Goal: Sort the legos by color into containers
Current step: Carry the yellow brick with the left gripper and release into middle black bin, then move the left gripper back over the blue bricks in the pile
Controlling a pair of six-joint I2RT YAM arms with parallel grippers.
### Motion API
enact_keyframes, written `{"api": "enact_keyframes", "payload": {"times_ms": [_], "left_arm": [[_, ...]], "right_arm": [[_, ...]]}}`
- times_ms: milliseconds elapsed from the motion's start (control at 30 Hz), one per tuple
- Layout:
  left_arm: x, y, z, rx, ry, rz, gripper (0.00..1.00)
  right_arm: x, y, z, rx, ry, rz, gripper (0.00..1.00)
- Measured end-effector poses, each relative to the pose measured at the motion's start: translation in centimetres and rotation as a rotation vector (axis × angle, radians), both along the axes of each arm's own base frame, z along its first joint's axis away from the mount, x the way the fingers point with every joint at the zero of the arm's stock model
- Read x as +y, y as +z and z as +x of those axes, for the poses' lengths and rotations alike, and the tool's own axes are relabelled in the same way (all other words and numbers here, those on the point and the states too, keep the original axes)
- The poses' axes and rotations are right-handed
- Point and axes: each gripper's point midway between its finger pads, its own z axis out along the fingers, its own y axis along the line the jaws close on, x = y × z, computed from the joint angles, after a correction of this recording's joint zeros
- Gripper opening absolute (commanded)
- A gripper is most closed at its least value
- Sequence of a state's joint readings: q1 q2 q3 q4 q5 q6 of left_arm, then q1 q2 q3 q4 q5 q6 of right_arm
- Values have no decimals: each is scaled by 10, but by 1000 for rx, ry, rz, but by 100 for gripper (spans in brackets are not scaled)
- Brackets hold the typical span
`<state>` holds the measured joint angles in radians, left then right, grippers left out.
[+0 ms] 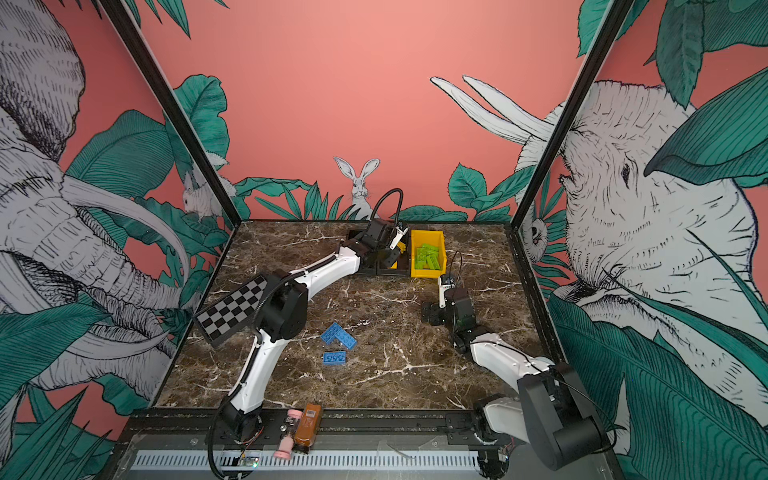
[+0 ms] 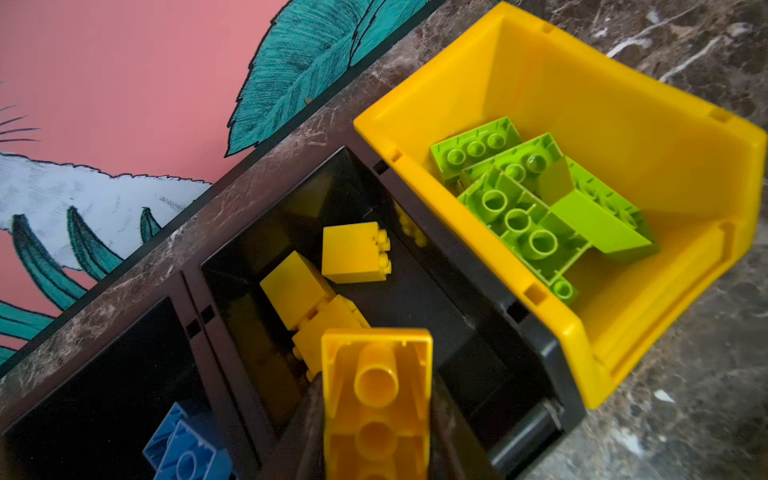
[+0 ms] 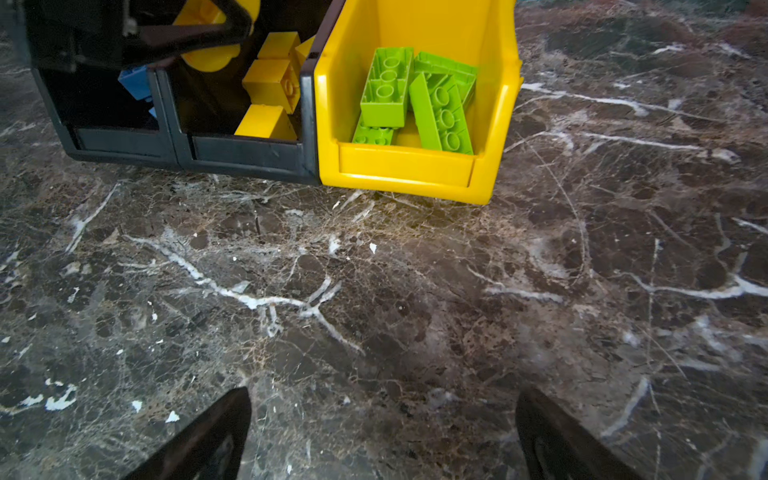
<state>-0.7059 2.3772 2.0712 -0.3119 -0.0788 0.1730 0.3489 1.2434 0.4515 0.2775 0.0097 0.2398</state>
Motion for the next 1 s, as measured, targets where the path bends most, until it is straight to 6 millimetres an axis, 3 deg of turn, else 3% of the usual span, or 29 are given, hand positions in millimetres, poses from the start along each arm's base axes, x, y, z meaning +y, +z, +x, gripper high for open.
{"api": "enact_keyframes", "payload": {"times_ms": [67,167,200,367,567,700,867,1000], "left_arm": [[-3,-3,3,1,-9,8,31],[-4,-5,6,1,-18,19,68],[-2,-3,9,0,-16,17,76],[4,9,18,-19,-4,7,88],[22,18,12,13,27,22,89],[56,38,-23,61,72,42,89],[116,73,-90,115,173,24,89],[157,64,-146,224,265,-21,89]], "right_arm": [[1,0,0,0,7,5,98],[3,1,0,-3,12,10,98],[3,1,1,-5,13,11,98],[5,3,1,-12,19,17,98],[5,2,2,-11,22,19,98],[5,-2,1,1,22,15,98],[4,-7,1,16,17,8,98],[3,-13,1,37,11,0,98]]}}
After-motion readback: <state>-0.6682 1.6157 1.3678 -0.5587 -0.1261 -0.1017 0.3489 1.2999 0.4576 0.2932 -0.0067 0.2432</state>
